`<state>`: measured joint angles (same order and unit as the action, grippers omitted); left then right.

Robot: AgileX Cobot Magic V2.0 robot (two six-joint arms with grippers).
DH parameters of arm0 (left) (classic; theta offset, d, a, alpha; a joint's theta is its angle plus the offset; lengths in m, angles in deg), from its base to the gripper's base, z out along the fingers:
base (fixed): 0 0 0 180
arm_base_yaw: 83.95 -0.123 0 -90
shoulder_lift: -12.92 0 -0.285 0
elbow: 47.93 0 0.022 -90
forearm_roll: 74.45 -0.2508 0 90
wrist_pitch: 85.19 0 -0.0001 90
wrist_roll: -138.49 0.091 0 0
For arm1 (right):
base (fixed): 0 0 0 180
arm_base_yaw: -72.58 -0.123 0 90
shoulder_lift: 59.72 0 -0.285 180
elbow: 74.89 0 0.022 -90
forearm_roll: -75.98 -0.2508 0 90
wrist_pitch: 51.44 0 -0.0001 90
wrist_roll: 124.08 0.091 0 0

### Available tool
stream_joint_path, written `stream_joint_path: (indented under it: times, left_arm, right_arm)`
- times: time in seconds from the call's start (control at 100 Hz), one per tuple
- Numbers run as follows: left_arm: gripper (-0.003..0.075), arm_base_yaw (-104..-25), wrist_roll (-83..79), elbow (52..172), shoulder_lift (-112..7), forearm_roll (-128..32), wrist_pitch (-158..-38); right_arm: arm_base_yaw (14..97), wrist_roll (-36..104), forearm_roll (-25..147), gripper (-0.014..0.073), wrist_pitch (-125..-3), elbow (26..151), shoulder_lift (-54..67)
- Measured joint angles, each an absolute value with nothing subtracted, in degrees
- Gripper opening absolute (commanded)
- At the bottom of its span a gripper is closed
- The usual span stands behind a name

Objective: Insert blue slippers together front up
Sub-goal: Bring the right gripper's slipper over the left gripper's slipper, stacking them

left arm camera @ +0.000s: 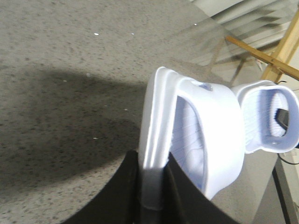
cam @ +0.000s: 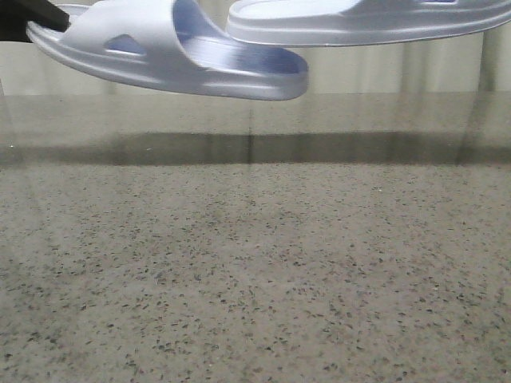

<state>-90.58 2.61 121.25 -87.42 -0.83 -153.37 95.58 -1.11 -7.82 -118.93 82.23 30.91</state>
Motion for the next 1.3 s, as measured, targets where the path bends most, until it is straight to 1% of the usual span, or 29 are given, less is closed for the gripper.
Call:
stream_joint_path:
  times: [0.35,0.67,1.1,1.3]
  left_arm:
    - [0.0015,-88.7,0.8,121.3,-84.7,0.0,-153.4]
    - [0.0015,-88.4,-0.8,121.3,-82.6,-2.5,-153.0]
    - [0.0015,-87.6,-1.5,121.3,-82.5,-6.9,-148.9]
    - [0.0015,-87.7,-1.8,121.3,-82.4,-7.2,-148.6]
  right_arm:
    - [90.7,-2.1,-8.4,-0.0106,-114.6,82.2,31.4]
    - [80.3,-3.5,-12.2,-0.0106,-110.3,82.8,39.0]
    - [68.2,-1.7,-11.3,-0.0106,-101.5,93.2,49.9]
    - [66.5,-1.3,-10.0,-0.0098,-100.2,95.4,52.1]
